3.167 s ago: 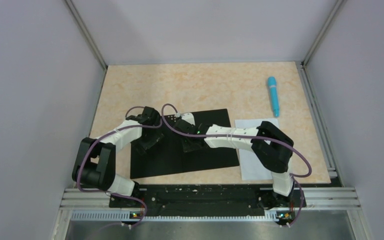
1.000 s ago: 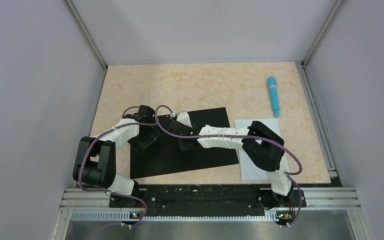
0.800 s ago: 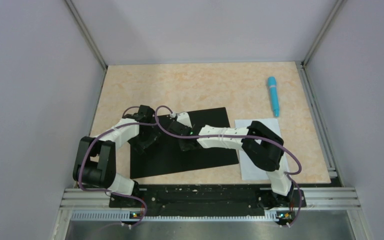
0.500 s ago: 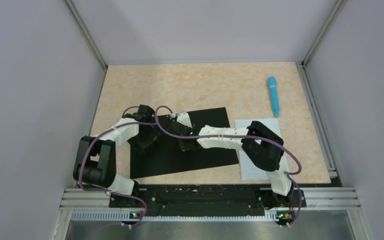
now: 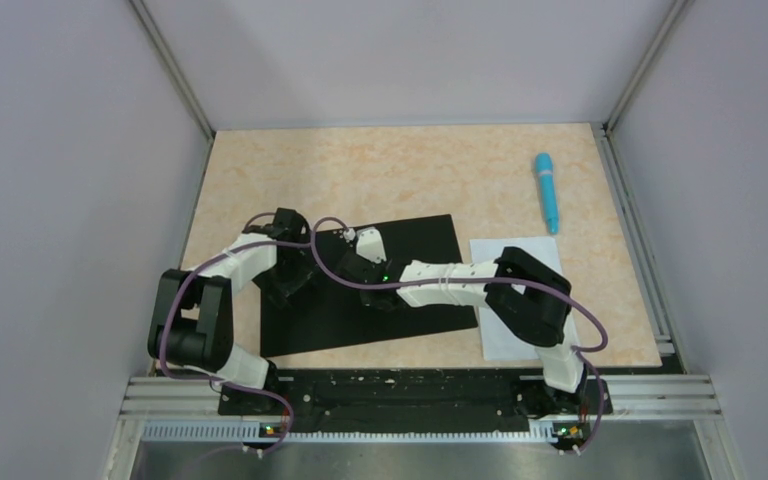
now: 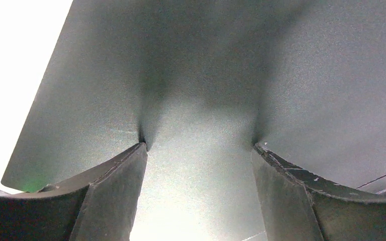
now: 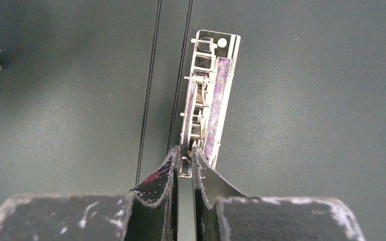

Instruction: Put the files into the folder

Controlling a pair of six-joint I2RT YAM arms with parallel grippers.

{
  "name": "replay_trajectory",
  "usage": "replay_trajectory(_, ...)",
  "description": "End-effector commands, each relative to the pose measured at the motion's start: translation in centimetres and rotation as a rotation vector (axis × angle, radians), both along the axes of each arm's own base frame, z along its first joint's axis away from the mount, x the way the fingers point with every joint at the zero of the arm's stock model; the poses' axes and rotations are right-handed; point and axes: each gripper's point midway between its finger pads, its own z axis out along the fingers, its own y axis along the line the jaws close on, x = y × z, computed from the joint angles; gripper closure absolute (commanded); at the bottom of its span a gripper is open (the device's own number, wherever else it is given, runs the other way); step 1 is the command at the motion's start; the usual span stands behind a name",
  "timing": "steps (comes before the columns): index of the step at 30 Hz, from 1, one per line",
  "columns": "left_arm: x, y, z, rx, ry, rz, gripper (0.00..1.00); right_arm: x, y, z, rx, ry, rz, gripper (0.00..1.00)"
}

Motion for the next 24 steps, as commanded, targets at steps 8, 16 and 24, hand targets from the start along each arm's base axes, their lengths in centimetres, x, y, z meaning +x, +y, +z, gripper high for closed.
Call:
replay_trajectory(8,-0.7,1.7,-2.9,0.051,0.06,0.046,0.21,-3.4,-6.0,-3.7,-0.279,0.035,0.073,1.0)
replay_trajectory(16,-0.5,1.7,-3.0,0.053,0.062,0.049,0.21,-2.8,-4.0,-0.5,-0.12,0.029,0.071,0.81)
replay_trajectory(24,-0.4,1.7,-2.9,0.052,0.065,0.044,0.22,-0.6,-3.5,2.8,0.011,0.039,0.023,0.78)
